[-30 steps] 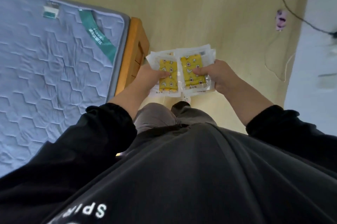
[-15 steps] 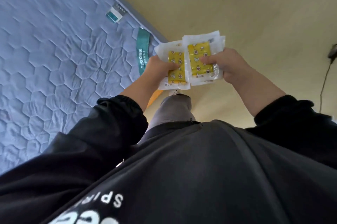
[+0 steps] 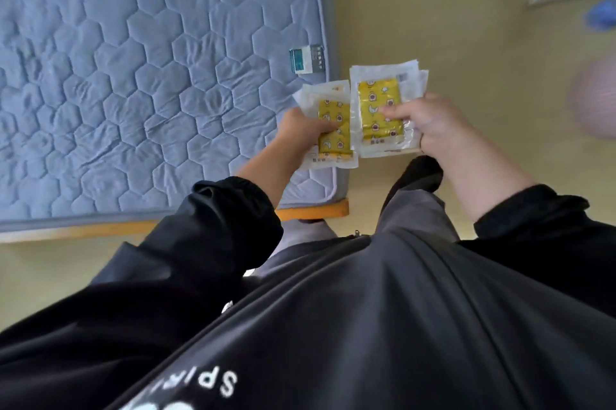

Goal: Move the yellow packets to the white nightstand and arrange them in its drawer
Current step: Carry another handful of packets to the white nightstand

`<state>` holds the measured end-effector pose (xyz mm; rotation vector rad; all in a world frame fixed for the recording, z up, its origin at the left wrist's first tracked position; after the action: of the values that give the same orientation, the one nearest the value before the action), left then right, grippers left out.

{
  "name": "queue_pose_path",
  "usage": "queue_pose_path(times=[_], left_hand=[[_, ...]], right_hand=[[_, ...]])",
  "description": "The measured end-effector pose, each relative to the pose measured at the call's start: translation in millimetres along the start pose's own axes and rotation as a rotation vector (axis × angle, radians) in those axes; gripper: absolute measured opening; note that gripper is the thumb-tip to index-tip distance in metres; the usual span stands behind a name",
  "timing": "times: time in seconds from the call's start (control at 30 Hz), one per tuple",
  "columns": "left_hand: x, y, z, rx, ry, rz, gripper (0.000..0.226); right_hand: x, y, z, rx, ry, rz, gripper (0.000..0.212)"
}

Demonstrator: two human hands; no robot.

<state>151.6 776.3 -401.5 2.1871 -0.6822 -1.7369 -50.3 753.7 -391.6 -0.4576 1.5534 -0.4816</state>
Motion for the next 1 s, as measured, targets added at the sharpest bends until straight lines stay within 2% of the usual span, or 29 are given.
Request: queue_pose_path(times=[0.13,0.27,0.37,0.47,0.67,0.83,1.0], left_hand=[[19.8,53.3,49.0,-0.209,0.099,-0.028,0.026],[31.2,114.7,114.4,-0.373,0.108,-0.081,0.027],[43.3,164.2,145.7,-0.458,0.108,-0.077,0.026],[53.6,211.7,160.5,-0.466,0.113,-0.037,0.017],[80.1,293.3,155.8,-0.431,0.106,0.012,0.016],[130.7,380.4,130.6,-0.393,0.073,0.041,0.023],[202.7,487.2,79.7,-0.362,0.067,0.054,0.028]], right_hand=[[45.8,-70.0,-40.4,-0.108,-0.105,0.010,0.029],[88.6,-139.8,-98.7,-0.201,-0.131,0.013,0.058],[111.3,-187.6,-135.0,-0.204,-0.132,0.005,0.033],[134.5,-226.1,-162.0,-0.213,-0.125,0.000,0.028],[178.3,-298.7,-179.4,-0.202,-0.132,-0.025,0.019],[224.2,-380.5,-158.3,-0.192,-0.145,-0.054,0.019],[283.5,-478.1,-116.6,-0.163,-0.089,-0.041,0.037]])
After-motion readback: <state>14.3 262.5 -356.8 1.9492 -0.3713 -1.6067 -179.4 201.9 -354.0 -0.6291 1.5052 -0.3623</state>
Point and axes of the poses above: each hand's wrist, its own x-axis towards the middle knuckle, its own z-axis out of the palm, y = z × x, the point moved 5 cm from there along x, towards the middle knuckle, and after that the axes turned 2 degrees about x, right-handed, at the moved point
